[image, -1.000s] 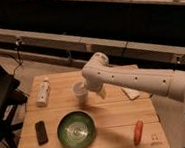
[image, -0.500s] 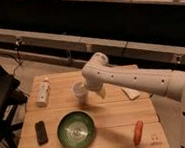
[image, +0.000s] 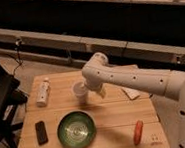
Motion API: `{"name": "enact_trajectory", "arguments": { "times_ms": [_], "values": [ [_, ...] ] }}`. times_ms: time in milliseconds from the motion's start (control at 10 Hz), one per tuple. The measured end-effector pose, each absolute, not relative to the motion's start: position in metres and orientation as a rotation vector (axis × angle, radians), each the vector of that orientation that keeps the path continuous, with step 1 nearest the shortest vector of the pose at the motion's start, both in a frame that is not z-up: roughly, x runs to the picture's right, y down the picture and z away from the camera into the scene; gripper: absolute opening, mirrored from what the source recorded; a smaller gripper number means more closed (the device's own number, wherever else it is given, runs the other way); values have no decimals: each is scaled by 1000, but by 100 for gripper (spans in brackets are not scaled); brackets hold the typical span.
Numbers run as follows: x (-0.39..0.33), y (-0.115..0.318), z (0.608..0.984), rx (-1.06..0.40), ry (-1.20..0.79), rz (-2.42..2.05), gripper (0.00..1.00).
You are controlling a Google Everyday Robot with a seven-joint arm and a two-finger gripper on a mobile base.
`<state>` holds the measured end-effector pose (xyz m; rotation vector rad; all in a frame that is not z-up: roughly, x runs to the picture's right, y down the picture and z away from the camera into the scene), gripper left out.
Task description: Pick up the ceramic cup
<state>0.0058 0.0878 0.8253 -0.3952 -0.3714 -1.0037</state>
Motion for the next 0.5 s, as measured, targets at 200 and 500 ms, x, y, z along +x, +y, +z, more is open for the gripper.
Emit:
{"name": "enact_trajectory", "arguments": {
  "times_ms": [200, 500],
  "values": [
    [6, 87, 827, -395, -371, -1004, 80],
    [6, 87, 830, -395, -371, -1004, 80]
  ]
}}
